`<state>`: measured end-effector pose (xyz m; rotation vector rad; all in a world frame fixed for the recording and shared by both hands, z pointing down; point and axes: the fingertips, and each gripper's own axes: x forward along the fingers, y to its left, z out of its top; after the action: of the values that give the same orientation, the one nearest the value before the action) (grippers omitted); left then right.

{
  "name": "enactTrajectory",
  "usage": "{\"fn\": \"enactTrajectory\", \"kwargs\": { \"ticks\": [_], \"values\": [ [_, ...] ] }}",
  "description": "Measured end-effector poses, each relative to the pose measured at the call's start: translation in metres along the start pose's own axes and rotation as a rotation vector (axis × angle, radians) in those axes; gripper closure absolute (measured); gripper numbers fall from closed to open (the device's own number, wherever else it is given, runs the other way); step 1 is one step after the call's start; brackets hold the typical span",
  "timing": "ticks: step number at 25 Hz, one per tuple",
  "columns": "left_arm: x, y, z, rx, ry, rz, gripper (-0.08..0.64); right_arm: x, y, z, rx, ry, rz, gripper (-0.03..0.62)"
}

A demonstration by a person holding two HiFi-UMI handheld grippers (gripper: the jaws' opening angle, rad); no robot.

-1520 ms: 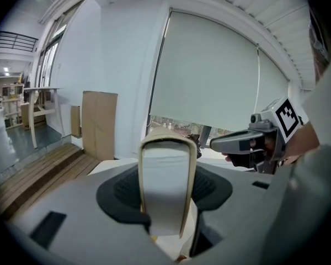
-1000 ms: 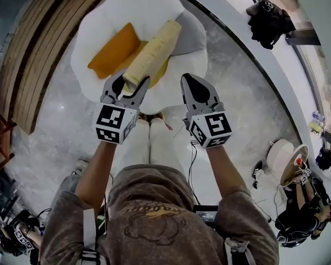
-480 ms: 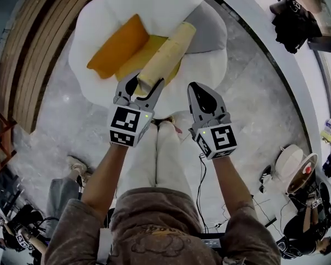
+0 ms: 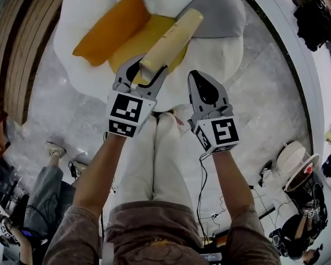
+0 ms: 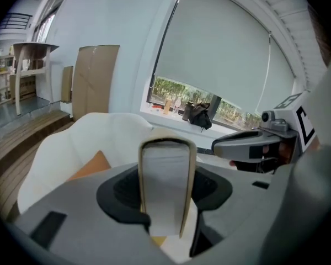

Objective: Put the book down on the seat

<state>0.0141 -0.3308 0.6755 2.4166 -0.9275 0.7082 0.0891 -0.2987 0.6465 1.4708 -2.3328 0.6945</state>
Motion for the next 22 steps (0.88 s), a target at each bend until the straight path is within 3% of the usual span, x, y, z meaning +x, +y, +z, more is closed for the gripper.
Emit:
{"fn": "enactTrajectory", "kwargs": {
  "ticks": [4, 8, 22],
  "values": [
    [0.031, -0.007, -0.035, -0.015, 0.037, -0.012, 0.344, 0.009, -0.014, -0.038, 0.014, 0.034, 0.015, 0.571],
    [0.054, 0.013, -0.063, -0.033, 0.059, -0.022, 0.344, 0.039, -0.016, -0.068, 0.037, 0.068, 0.018, 0.571],
    [0.113, 0.014, -0.109, -0.004, 0.065, -0.006, 0.344, 0.06, -0.043, -0.117, 0.068, 0.09, 0.025, 0.571]
  ]
}}
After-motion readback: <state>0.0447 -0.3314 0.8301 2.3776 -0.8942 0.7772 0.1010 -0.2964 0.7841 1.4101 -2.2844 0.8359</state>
